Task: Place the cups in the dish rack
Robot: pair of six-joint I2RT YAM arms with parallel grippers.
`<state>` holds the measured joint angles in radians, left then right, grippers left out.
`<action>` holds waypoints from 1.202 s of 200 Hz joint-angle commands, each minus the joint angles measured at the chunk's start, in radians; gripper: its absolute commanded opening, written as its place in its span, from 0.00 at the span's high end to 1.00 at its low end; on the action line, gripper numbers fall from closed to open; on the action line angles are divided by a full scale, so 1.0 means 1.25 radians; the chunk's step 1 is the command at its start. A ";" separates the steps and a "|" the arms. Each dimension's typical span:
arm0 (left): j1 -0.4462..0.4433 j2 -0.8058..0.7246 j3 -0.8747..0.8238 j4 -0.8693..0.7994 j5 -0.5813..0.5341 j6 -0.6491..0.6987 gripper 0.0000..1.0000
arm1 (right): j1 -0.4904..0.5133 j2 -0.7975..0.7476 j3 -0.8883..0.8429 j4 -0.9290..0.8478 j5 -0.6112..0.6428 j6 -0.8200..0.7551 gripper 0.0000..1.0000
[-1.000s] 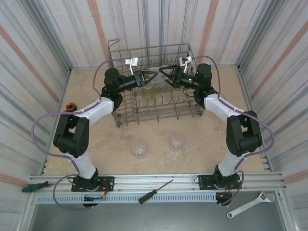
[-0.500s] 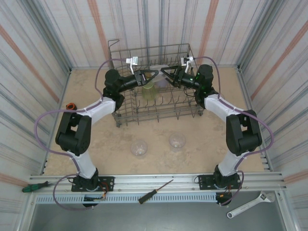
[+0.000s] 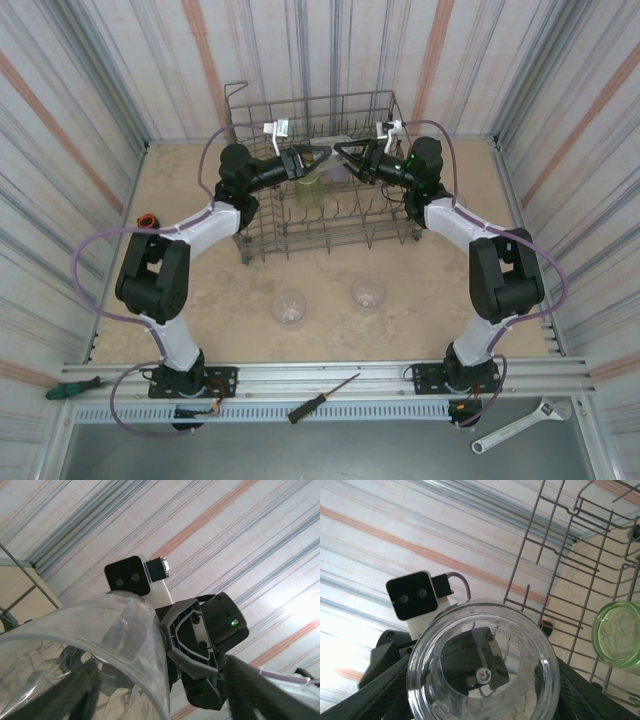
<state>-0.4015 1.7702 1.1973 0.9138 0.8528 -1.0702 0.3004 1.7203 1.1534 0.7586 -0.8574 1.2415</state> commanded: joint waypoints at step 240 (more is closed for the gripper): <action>0.024 -0.440 -0.061 -0.823 -0.247 0.530 0.01 | 0.089 -0.119 0.241 -0.893 0.604 -0.691 0.49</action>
<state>-0.3786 1.2625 1.1290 0.0025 0.6094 -0.4908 0.3813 1.5547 1.3678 -0.2119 -0.2787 0.5018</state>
